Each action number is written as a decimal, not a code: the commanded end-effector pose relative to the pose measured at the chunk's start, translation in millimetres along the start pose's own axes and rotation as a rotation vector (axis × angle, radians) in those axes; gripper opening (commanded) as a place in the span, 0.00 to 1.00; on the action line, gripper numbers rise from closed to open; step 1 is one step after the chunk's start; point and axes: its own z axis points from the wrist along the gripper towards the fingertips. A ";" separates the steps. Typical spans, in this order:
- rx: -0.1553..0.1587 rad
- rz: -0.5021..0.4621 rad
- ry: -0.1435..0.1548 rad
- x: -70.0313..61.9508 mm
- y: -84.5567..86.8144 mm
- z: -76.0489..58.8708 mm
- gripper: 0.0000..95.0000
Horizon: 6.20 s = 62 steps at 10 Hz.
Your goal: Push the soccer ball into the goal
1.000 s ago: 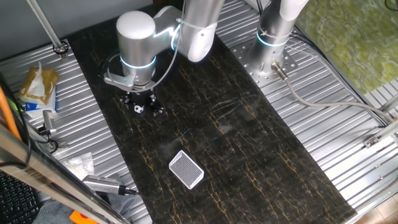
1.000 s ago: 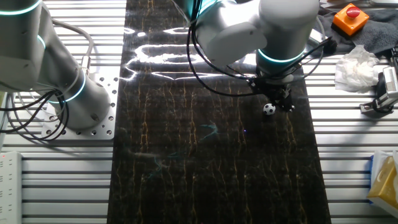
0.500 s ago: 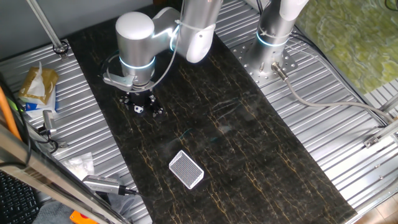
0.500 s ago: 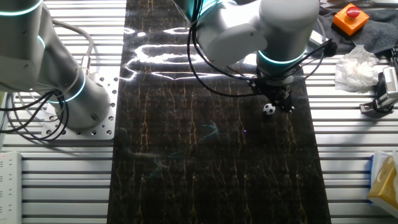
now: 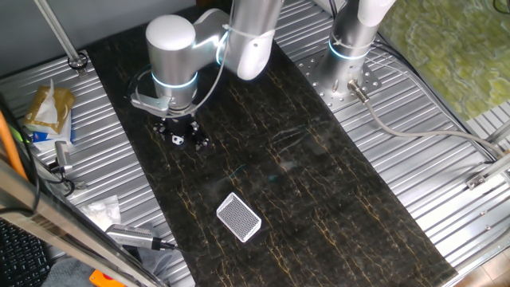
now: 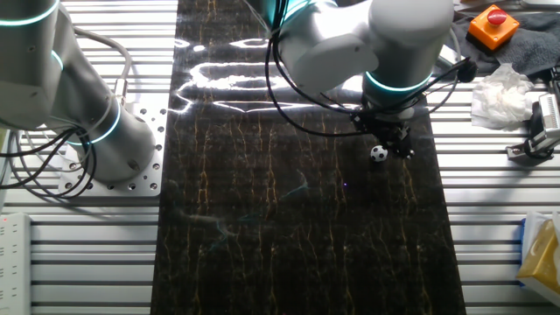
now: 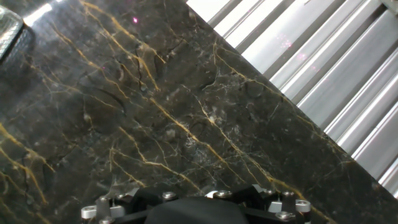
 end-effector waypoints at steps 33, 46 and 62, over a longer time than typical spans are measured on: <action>-0.030 0.144 -0.009 21.0 77.7 0.4 1.00; -0.039 0.240 -0.007 0.1 130.5 -7.1 1.00; -0.026 0.262 0.005 14.0 144.3 -11.2 1.00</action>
